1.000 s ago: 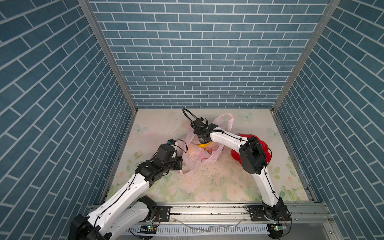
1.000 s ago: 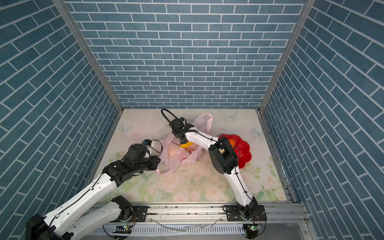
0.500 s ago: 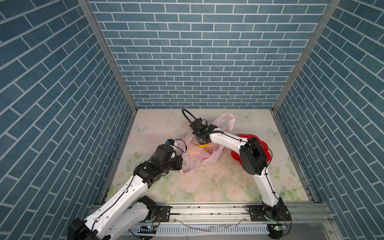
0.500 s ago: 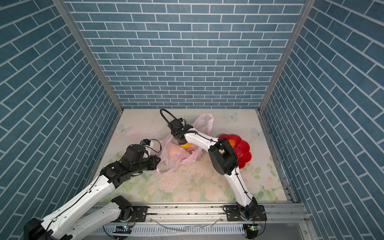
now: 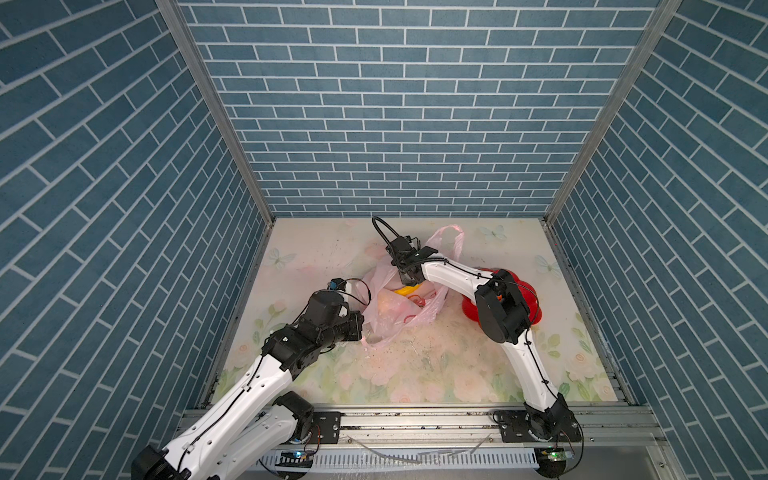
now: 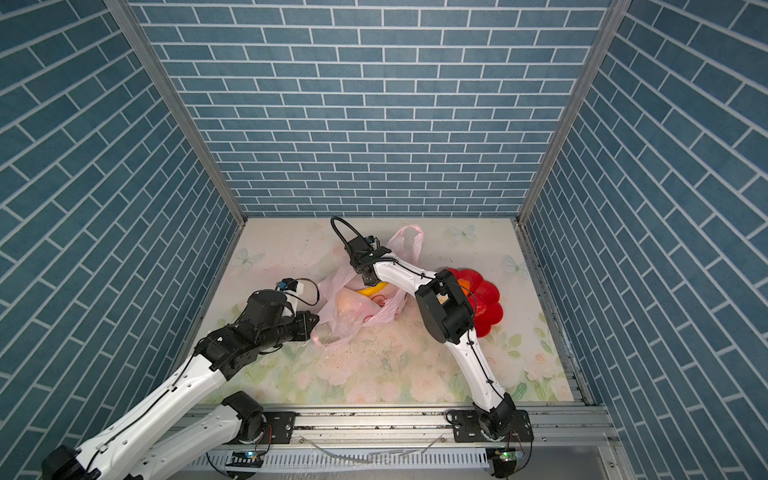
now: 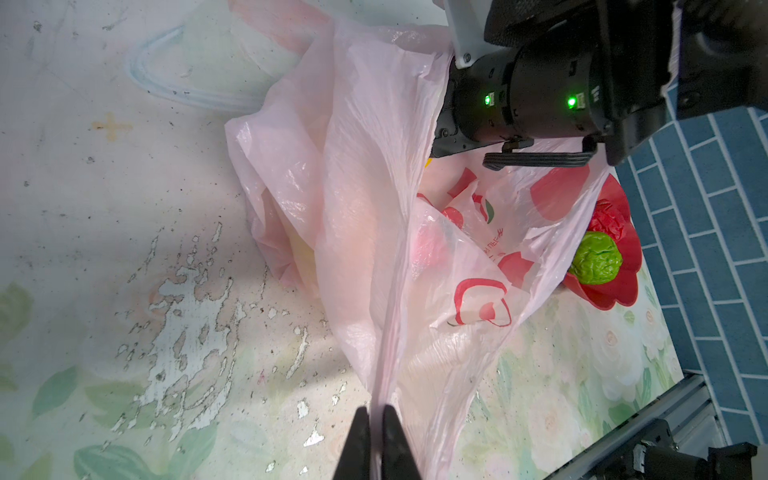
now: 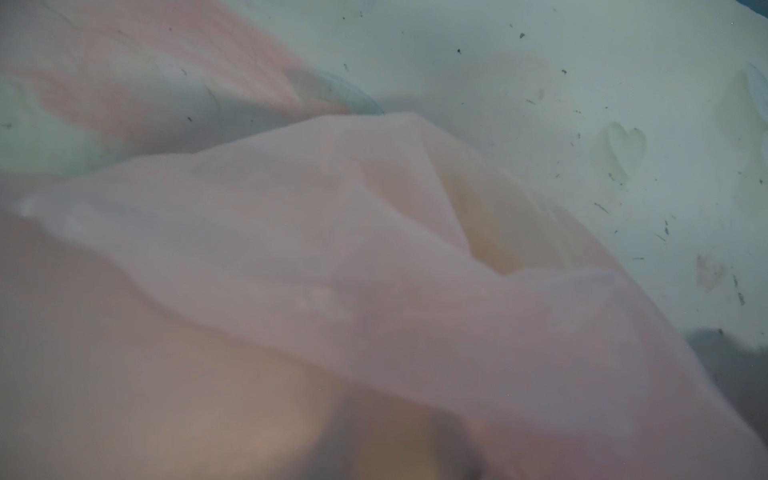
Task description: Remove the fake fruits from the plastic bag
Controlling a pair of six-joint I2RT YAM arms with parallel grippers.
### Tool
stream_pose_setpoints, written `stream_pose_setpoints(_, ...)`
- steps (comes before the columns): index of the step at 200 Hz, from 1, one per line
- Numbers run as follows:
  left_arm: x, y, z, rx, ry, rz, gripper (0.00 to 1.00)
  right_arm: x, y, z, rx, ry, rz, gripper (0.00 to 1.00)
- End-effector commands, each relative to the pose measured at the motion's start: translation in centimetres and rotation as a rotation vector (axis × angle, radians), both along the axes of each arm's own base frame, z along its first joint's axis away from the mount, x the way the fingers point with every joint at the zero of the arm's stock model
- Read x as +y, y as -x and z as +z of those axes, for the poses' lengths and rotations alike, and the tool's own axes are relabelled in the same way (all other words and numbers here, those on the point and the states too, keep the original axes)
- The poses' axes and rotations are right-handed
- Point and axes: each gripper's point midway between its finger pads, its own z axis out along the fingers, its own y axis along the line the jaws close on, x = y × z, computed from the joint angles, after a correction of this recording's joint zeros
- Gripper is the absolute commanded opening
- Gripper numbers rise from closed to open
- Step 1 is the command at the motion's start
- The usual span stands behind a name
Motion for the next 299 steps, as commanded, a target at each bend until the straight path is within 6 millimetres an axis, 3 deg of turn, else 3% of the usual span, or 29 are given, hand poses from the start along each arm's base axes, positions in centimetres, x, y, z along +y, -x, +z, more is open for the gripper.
stream_pose_setpoints(1, 0.2, 0.1, 0.4, 0.000, -0.004, -0.001, 0.10, -0.9, -1.2, 1.3, -0.044, 0.023, -0.054, 0.33)
stream_pose_setpoints(60, 0.4, 0.5, -0.2, 0.013, -0.008, -0.005, 0.10, -3.0, -2.7, 1.9, -0.087, 0.104, -0.098, 0.38)
stream_pose_setpoints(107, 0.5, 0.8, -0.7, 0.024, -0.009, -0.005, 0.09, -3.5, -3.5, 1.2, -0.085, 0.089, -0.130, 0.48)
stream_pose_setpoints(183, 0.2, 1.3, -1.4, 0.045, 0.006, -0.023, 0.10, -2.1, -4.6, 0.8, -0.094, -0.010, -0.125, 0.70)
stream_pose_setpoints(299, -1.9, 2.6, -0.6, 0.033, 0.088, -0.163, 0.09, 0.5, -7.2, 1.6, -0.099, -0.184, -0.182, 0.73)
